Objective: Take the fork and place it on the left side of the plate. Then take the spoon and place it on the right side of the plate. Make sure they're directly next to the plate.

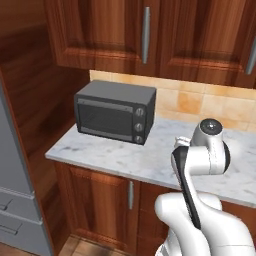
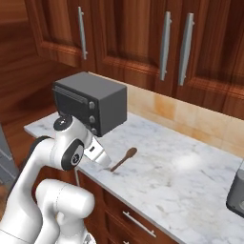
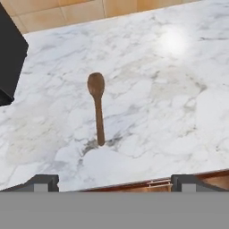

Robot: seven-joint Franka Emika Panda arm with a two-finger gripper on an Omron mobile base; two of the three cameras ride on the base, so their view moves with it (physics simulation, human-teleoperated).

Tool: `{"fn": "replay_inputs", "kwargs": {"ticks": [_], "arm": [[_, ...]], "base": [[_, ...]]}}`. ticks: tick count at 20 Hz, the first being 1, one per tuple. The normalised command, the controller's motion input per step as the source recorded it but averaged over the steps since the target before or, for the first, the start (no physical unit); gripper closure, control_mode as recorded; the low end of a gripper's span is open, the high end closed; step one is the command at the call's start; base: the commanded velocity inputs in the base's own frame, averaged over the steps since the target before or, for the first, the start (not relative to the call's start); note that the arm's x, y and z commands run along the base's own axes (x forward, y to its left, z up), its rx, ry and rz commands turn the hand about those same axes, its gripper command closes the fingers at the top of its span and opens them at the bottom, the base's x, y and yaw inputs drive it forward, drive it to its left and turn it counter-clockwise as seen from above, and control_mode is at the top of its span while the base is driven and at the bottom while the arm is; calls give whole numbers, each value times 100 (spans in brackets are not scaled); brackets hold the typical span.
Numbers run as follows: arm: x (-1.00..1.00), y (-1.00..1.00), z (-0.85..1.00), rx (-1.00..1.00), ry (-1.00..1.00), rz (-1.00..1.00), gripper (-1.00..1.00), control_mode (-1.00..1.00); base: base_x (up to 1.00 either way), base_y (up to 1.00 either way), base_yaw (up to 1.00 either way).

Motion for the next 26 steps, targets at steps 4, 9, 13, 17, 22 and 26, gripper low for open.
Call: {"fn": "replay_inputs", "kwargs": {"ticks": [4, 9, 13, 17, 22, 26], "arm": [[0, 0, 0, 0, 0, 0, -100, 100], [26, -2, -1, 1, 31, -9, -100, -100], [43, -4, -18, 3, 31, 0, -100, -100], [47, -7, -4, 4, 15, 0, -100, -100], [45, -7, -28, 0, 0, -1, -100, -100], [25, -14, -56, 0, -12, -6, -100, -100]], "base": [[25, 0, -18], [0, 0, 0], [0, 0, 0], [0, 0, 0], [0, 0, 0], [0, 0, 0]]}}
